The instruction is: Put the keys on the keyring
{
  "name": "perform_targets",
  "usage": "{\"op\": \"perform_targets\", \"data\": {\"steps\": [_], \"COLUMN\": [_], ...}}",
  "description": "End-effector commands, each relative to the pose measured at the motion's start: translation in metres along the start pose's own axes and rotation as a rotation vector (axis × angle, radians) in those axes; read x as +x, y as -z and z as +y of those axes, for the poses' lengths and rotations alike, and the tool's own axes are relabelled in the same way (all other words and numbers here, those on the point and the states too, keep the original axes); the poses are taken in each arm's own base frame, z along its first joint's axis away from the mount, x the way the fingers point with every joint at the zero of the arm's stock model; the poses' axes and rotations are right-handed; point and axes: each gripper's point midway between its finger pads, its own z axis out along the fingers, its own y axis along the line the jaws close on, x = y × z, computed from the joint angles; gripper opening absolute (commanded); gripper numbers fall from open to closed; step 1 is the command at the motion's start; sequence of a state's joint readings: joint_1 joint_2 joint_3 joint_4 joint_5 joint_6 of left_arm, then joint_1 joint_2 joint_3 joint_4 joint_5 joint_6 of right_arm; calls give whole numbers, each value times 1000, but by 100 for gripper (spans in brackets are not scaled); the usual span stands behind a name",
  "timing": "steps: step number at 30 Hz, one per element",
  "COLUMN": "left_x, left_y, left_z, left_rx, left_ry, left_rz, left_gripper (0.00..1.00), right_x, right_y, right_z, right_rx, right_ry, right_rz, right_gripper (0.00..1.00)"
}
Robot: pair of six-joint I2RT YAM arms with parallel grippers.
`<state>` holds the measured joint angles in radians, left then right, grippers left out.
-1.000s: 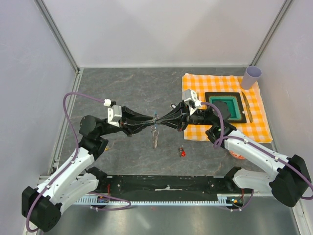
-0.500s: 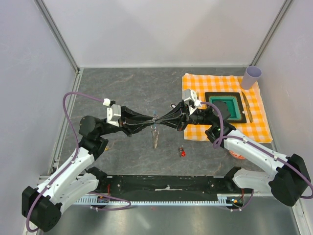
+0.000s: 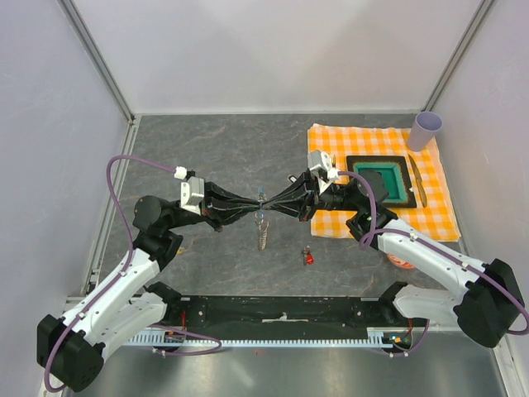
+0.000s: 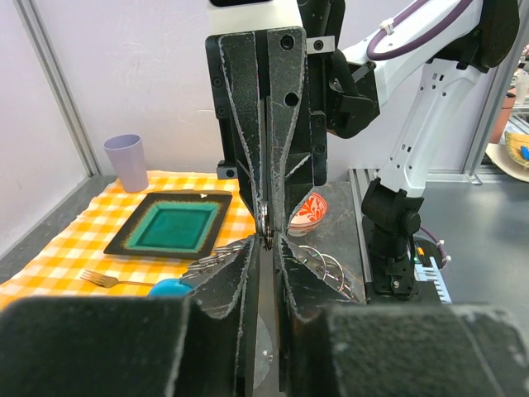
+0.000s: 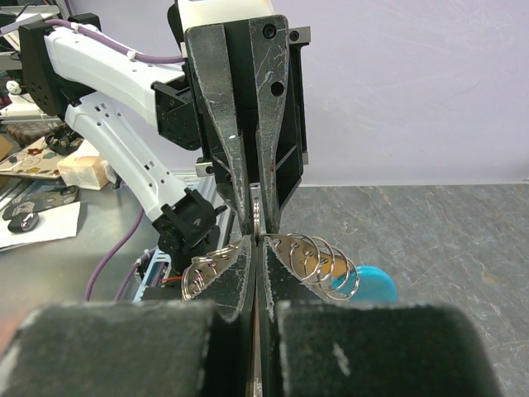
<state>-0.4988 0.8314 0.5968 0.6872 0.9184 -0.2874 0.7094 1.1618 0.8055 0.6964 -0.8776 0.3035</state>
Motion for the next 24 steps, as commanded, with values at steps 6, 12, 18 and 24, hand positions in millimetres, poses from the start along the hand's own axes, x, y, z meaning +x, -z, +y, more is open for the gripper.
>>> {"op": "perform_targets", "data": {"steps": [6, 12, 18, 24], "left_x": [-18, -16, -17, -8], "left_y": [-3, -3, -3, 0], "left_z": [-2, -2, -1, 11], "left_rx": [13, 14, 12, -59], "left_ry": [-29, -22, -24, -47], "left_rz": [-34, -29, -31, 40], "left_gripper": [24, 21, 3, 2], "right_x": [-7, -7, -2, 14], "right_y": [-2, -2, -3, -1], "right_z": [2, 1, 0, -7], "right_rx": [-23, -24, -23, 8], "right_ry": [41, 40, 37, 7], "right_rz": [-25, -23, -11, 26], "right_gripper": [0, 0, 0, 0]}}
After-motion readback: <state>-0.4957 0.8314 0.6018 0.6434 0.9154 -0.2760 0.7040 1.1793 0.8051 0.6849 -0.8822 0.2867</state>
